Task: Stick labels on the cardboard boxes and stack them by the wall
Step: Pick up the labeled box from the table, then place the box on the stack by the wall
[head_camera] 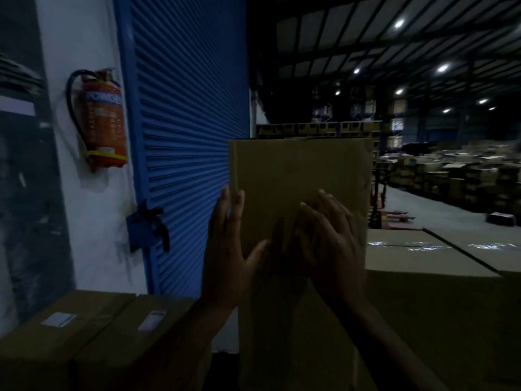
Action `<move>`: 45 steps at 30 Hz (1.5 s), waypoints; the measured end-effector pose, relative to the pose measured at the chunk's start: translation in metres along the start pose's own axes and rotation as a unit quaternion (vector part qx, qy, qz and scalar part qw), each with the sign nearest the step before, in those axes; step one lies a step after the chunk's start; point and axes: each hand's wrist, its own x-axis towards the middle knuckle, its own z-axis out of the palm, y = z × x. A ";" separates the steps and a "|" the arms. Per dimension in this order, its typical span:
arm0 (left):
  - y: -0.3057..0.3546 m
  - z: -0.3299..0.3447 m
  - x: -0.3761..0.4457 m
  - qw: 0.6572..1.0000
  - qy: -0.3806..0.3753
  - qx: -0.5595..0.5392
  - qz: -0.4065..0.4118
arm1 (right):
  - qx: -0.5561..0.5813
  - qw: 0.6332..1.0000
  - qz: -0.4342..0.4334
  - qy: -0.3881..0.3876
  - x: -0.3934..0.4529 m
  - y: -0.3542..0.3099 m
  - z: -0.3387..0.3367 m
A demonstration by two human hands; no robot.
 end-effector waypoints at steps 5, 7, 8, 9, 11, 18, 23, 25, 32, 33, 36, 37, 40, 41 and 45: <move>-0.031 -0.025 -0.056 0.999 -0.033 0.021 -0.030 | 0.060 0.997 0.011 -0.046 -0.033 -0.043 0.034; -0.049 -0.038 -0.086 0.997 -0.038 0.027 -0.056 | 0.091 0.993 0.014 -0.070 -0.052 -0.063 0.054; -0.058 -0.046 -0.101 0.997 -0.039 0.026 -0.069 | 0.104 0.991 0.014 -0.083 -0.062 -0.074 0.066; -0.069 -0.054 -0.117 0.996 -0.039 0.020 -0.082 | 0.117 0.988 0.015 -0.098 -0.073 -0.085 0.079; -0.092 -0.068 -0.149 0.994 -0.046 0.017 -0.101 | 0.139 0.980 0.023 -0.138 -0.097 -0.103 0.106; -0.193 -0.125 -0.226 0.958 -0.146 0.089 -0.230 | 0.186 0.944 0.063 -0.264 -0.167 -0.167 0.205; -0.257 -0.151 -0.241 0.922 -0.193 0.067 -0.329 | 0.163 0.931 0.103 -0.309 -0.189 -0.203 0.256; -0.282 -0.156 -0.246 0.910 -0.212 0.066 -0.350 | 0.153 0.930 0.113 -0.315 -0.195 -0.213 0.270; -0.343 -0.155 -0.259 0.857 -0.263 0.022 -0.442 | 0.014 0.921 0.172 -0.349 -0.226 -0.216 0.306; -0.348 -0.154 -0.261 0.856 -0.266 0.018 -0.443 | -0.001 0.916 0.192 -0.352 -0.229 -0.215 0.308; -0.356 -0.148 -0.265 0.861 -0.267 0.046 -0.430 | -0.032 0.906 0.232 -0.354 -0.242 -0.206 0.312; -0.357 -0.146 -0.265 0.863 -0.270 0.063 -0.423 | -0.043 0.900 0.241 -0.360 -0.245 -0.204 0.313; -0.359 -0.141 -0.263 0.861 -0.290 0.090 -0.408 | -0.061 0.892 0.262 -0.364 -0.250 -0.206 0.319; -0.360 -0.140 -0.261 0.862 -0.291 0.094 -0.405 | -0.068 0.889 0.267 -0.365 -0.250 -0.207 0.321; -0.363 -0.139 -0.256 0.857 -0.283 0.086 -0.421 | -0.075 0.884 0.306 -0.347 -0.252 -0.209 0.324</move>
